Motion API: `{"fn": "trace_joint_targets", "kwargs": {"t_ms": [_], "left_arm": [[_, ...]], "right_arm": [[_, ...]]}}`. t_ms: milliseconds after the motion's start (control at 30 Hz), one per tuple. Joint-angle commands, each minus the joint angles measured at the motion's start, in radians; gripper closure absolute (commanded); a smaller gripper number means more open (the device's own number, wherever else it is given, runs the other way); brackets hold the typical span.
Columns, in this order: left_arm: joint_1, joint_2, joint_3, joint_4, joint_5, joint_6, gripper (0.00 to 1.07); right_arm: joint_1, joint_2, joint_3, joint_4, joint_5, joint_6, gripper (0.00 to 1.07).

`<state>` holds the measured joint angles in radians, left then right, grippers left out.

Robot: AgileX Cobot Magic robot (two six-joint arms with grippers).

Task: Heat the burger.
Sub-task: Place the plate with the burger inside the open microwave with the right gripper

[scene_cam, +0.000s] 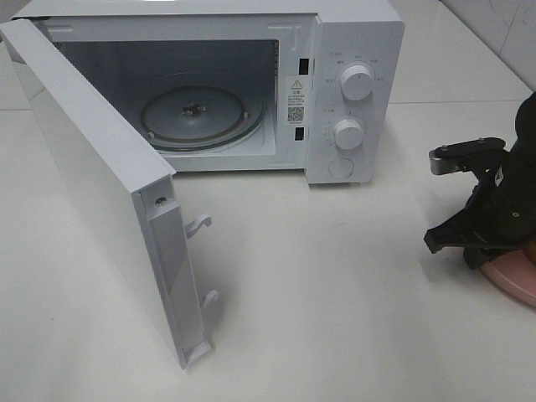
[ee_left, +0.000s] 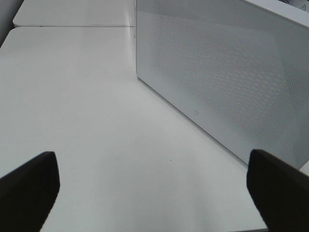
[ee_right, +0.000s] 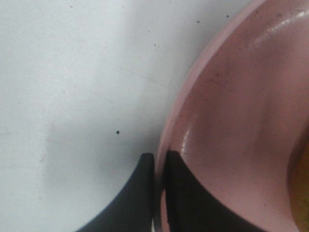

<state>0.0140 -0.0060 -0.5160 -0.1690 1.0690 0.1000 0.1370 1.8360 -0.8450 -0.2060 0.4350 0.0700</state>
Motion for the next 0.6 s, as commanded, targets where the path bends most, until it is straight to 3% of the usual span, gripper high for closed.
{"fn": "trace_joint_targets", "kwargs": {"t_ms": [33, 600], "left_arm": [[-0.005, -0.003, 0.001, -0.005, 0.002, -0.005, 0.09], [-0.005, -0.003, 0.001, -0.005, 0.002, -0.005, 0.09]], "right_arm": [[-0.001, 0.018, 0.007, 0.022, 0.016, 0.007, 1.07], [0.002, -0.068, 0.007, -0.038, 0.103, 0.011, 1.07]]}}
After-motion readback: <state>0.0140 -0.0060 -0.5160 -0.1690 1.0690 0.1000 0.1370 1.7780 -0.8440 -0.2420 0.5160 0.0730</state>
